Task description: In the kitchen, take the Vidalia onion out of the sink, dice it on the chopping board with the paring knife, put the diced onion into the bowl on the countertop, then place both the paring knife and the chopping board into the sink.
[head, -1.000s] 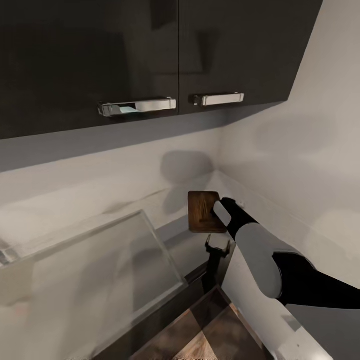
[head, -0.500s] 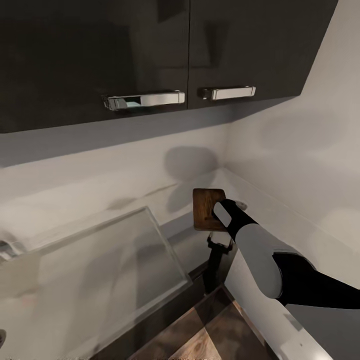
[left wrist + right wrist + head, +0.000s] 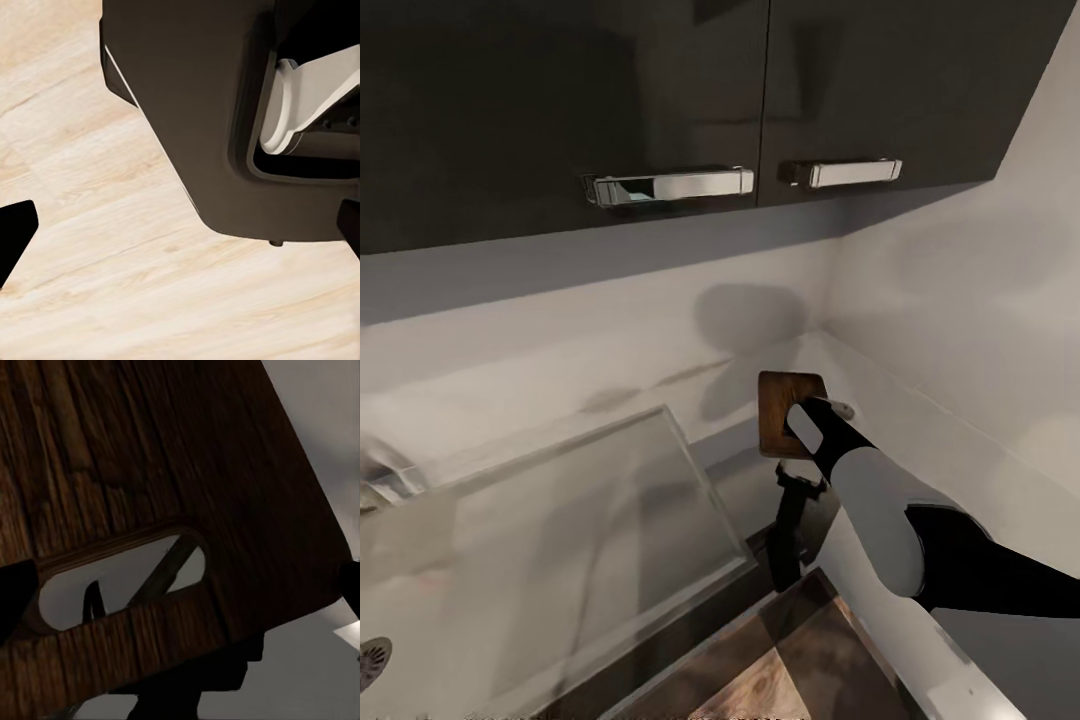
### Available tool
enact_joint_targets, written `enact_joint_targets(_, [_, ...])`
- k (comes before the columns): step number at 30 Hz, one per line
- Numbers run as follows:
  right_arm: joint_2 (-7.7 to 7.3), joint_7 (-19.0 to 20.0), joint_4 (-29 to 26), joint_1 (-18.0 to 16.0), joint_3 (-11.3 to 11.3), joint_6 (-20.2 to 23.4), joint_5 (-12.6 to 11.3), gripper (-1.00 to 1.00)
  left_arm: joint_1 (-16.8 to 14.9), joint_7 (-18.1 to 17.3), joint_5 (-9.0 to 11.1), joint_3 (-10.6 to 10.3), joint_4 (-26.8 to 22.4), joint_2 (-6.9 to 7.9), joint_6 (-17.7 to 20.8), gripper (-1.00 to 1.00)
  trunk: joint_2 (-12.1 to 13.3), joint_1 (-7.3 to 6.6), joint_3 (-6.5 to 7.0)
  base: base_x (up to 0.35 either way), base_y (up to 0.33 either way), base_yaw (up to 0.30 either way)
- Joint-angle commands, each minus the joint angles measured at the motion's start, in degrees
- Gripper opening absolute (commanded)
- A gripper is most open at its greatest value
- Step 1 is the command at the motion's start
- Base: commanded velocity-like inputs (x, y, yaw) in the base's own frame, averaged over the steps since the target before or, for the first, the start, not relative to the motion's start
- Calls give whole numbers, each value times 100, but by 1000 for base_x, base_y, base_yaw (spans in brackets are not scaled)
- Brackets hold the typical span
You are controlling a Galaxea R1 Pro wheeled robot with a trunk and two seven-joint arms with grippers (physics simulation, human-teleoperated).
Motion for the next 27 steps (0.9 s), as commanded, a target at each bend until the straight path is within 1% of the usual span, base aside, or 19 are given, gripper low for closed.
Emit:
enact_joint_targets(1, [4, -26, -11, -2, -20, 21, -19, 100, 5, -5, 37, 1, -9, -1, -6, 100, -11, 3, -20, 0, 0, 100])
enact_joint_targets(12, [-13, -28, -11, -2, -44, 22, -19, 100, 6, -3, 37, 1, -9, -6, -6, 100, -11, 3, -121, 0, 0, 97])
enact_joint_targets(21, [-179, -62, -17, -1, -54, 17, -24, 100, 5, -3, 37, 1, -9, -9, -6, 100, -11, 3, -141, 0, 0, 18])
enact_joint_targets(23, [-204, -118, -29, 2, -55, 16, -48, 100, 5, -2, 37, 1, -9, -9, -6, 100, -11, 3, -141, 0, 0, 1])
enact_joint_targets(26, [-226, -376, -87, -2, -56, 14, -103, 100, 5, -4, 37, 1, -7, -12, -6, 100, -11, 3, -141, 0, 0, 0])
enact_joint_targets(27, [-227, -406, -91, -3, -57, 14, -107, 100, 6, -3, 37, 1, -7, -14, -6, 100, -11, 3, -141, 0, 0, 0])
